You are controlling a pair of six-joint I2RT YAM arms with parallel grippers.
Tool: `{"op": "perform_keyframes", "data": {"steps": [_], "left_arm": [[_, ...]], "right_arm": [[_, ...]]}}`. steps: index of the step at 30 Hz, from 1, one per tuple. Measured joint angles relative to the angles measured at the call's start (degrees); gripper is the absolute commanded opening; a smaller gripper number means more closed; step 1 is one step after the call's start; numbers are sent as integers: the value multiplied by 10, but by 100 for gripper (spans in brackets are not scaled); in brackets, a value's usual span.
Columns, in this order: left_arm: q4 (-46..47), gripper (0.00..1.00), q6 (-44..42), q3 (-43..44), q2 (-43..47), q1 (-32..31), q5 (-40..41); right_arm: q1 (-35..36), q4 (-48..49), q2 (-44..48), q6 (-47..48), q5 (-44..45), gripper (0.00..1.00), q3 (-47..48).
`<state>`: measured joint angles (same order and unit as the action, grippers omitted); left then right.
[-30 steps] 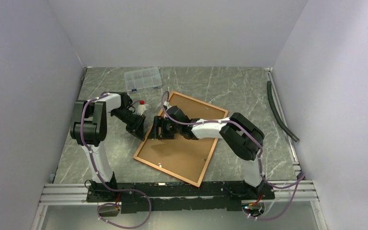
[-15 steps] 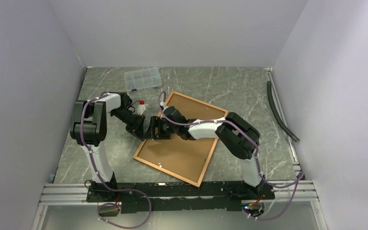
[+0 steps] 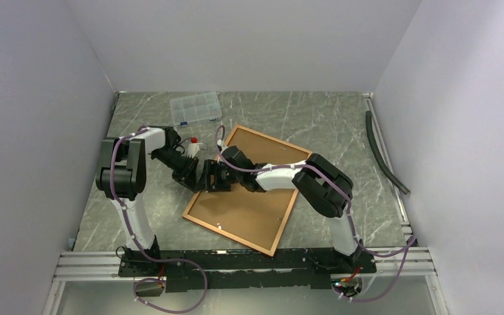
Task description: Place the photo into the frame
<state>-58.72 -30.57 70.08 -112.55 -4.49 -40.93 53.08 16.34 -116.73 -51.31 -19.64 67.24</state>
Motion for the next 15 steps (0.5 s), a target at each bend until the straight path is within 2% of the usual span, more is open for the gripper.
{"op": "perform_keyframes", "data": {"steps": [15], "left_arm": [[0, 13, 0, 0, 0, 0, 0]], "right_arm": [[2, 14, -16, -27, 6, 69, 13]]}}
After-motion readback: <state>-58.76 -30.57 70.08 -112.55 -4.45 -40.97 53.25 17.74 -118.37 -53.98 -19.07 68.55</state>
